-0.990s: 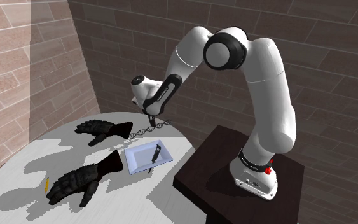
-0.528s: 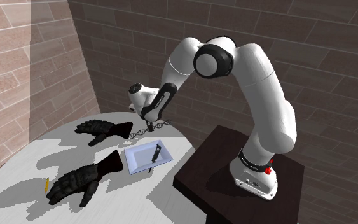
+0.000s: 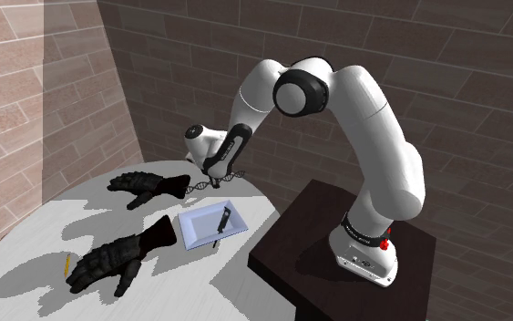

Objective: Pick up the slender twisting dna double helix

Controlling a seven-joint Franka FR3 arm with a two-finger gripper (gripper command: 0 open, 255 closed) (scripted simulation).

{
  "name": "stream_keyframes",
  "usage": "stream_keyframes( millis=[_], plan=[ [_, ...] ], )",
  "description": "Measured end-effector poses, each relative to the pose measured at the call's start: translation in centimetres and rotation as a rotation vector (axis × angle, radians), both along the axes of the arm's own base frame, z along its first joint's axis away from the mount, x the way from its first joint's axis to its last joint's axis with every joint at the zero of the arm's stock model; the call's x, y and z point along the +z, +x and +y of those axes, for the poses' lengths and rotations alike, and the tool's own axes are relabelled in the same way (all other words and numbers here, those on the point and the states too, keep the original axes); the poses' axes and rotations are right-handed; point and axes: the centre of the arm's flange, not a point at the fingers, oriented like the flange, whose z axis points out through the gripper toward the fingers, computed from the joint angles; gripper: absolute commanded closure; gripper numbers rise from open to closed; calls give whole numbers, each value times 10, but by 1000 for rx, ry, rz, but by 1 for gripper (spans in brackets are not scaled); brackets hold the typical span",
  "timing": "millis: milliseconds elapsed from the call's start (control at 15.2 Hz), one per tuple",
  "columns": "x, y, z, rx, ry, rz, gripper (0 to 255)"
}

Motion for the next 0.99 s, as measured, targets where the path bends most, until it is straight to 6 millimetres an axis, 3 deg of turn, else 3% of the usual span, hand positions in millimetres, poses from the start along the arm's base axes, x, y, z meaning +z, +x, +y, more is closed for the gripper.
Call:
stream_keyframes(
  millis=[462, 990],
  plan=[
    [2, 0, -1, 0, 0, 0, 255],
    [43, -1, 0, 0, 0, 0, 255]
  ],
)
